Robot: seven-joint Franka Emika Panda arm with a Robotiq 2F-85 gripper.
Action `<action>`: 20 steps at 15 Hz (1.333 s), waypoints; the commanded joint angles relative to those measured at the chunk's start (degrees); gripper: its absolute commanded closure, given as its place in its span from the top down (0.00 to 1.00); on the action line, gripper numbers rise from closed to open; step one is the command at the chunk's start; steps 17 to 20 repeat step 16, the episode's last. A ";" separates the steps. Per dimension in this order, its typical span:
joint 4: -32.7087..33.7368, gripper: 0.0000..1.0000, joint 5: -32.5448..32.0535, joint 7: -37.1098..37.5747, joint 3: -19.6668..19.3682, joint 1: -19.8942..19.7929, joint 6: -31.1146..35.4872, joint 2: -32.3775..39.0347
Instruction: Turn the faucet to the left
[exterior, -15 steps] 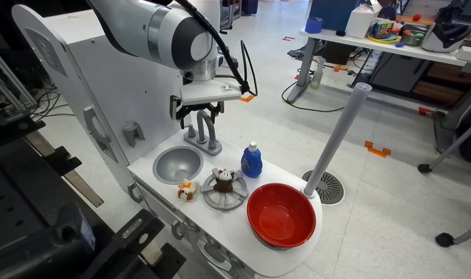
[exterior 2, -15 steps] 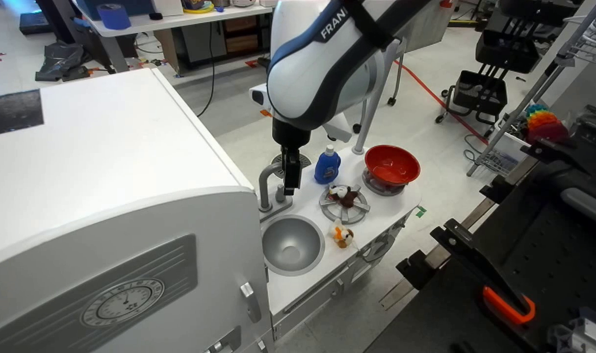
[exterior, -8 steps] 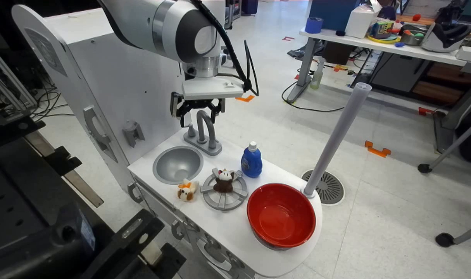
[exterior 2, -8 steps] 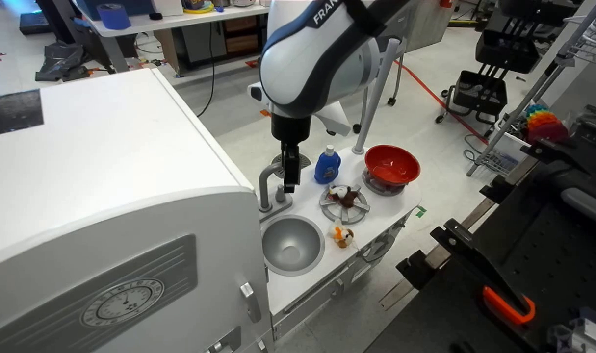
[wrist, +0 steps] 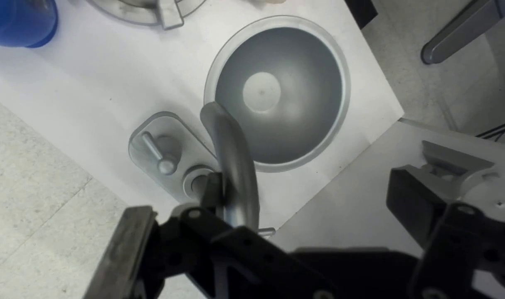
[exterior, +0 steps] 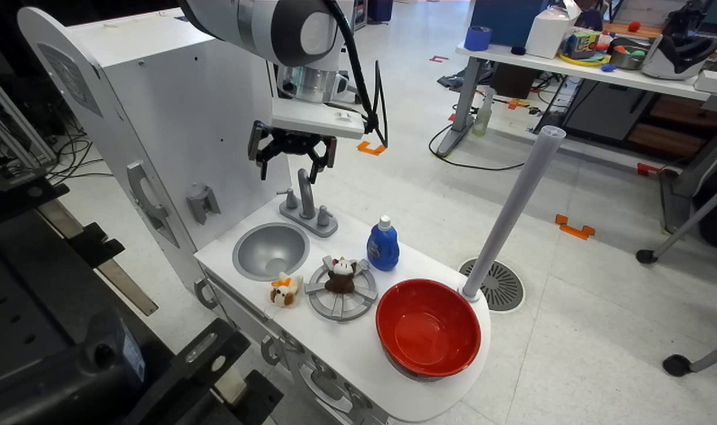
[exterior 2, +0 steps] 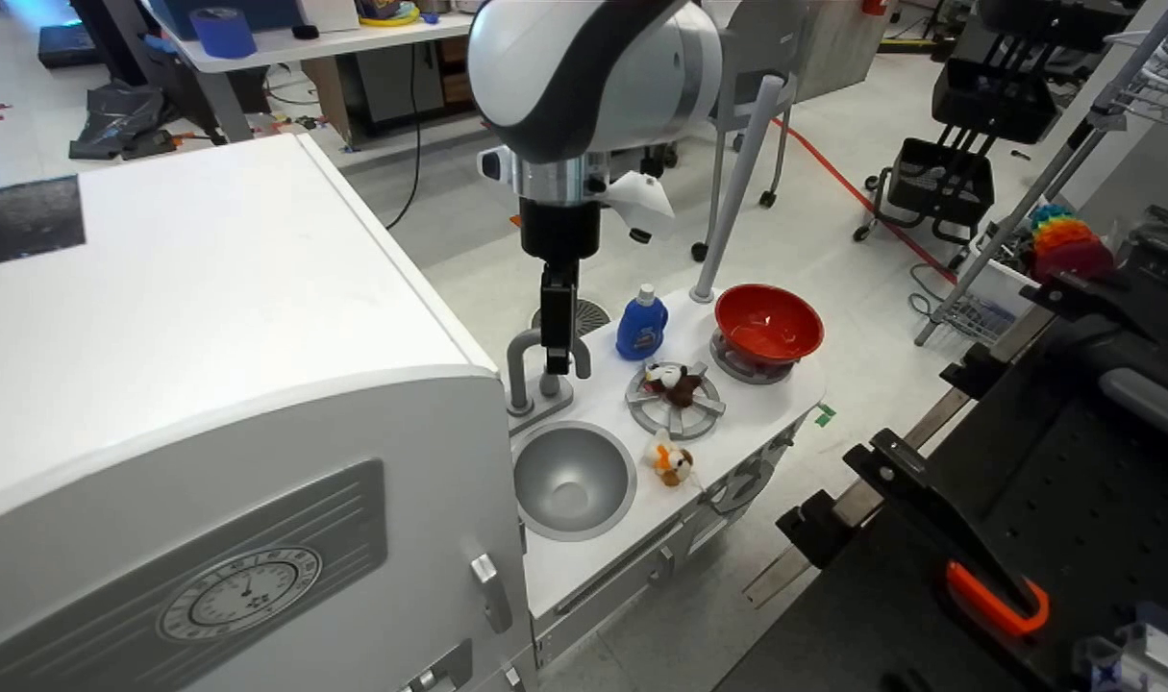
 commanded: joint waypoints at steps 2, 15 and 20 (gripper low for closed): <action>6.12 1.00 4.30 6.78 0.03 0.47 -11.73 1.92; 8.19 1.00 9.00 14.28 -0.07 0.01 -15.23 2.78; 8.16 1.00 9.00 14.28 -0.07 0.00 -15.23 2.78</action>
